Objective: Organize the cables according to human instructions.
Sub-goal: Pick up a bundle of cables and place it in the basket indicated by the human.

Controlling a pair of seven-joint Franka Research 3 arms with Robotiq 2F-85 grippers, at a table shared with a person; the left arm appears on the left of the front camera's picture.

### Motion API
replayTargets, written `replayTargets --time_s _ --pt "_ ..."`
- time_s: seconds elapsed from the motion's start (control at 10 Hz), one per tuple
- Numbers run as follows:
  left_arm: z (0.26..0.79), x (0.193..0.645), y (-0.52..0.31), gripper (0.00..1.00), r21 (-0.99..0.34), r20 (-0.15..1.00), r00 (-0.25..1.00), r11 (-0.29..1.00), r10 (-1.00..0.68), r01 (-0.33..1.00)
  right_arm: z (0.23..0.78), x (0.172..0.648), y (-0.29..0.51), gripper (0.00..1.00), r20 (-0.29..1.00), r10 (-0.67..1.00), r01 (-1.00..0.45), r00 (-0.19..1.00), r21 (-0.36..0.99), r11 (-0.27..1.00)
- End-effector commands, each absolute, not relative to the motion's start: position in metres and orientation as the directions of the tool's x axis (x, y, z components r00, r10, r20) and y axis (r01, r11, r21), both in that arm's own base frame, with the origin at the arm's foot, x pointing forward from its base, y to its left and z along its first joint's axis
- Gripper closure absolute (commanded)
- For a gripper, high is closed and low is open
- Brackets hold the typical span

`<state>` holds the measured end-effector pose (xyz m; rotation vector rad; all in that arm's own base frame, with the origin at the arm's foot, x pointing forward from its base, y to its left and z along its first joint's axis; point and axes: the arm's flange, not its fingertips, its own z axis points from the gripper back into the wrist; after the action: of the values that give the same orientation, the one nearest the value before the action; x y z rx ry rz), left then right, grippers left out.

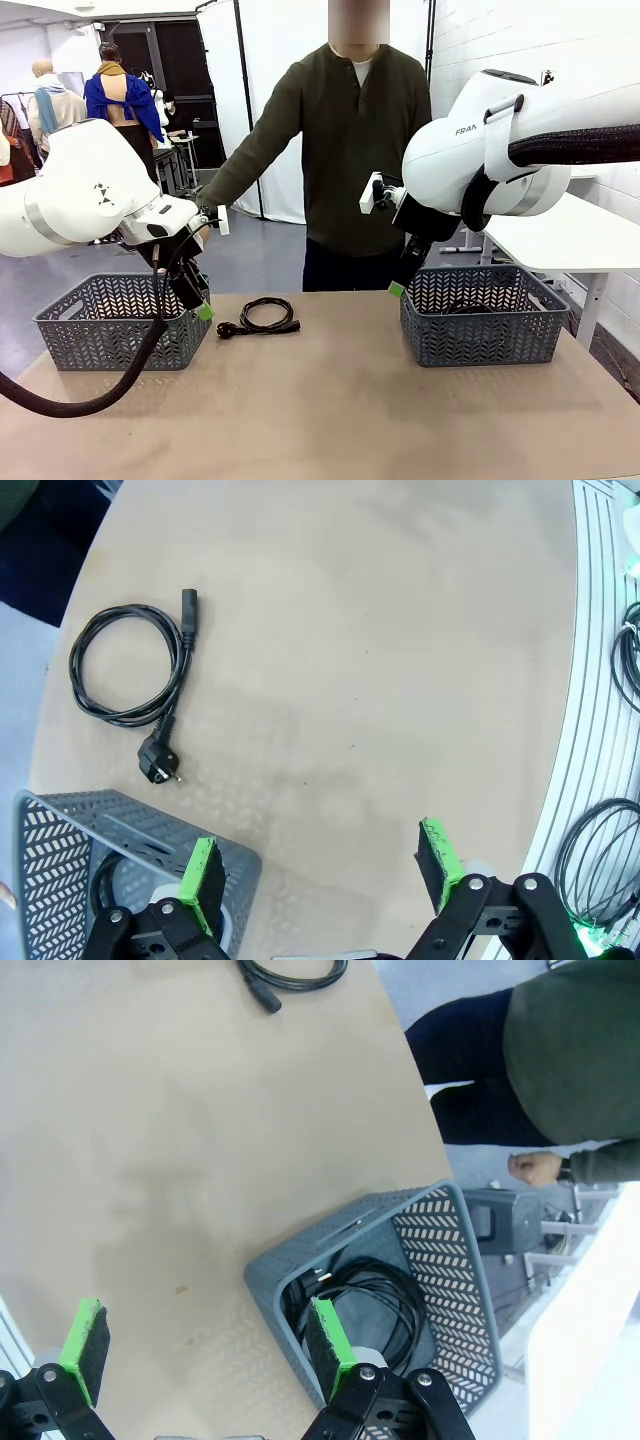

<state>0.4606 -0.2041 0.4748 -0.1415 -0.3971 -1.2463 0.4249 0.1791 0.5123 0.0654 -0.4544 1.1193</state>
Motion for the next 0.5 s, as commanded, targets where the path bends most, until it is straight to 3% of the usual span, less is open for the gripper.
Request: replayTargets --time_s 0.0,0.4 --pt "0.4749 0.4604 -0.2037 0.0 0.117 0.36 0.255 0.315 -0.897 0.942 0.5111 0.4247 0.179 0.0 0.382 0.852 -0.877 0.359 -0.174 0.448" --pt "0.4749 0.4604 -0.2037 0.0 0.117 0.36 0.255 0.315 -0.897 0.942 0.5111 0.4247 0.179 0.0 0.382 0.852 -0.877 0.359 -0.174 0.448"
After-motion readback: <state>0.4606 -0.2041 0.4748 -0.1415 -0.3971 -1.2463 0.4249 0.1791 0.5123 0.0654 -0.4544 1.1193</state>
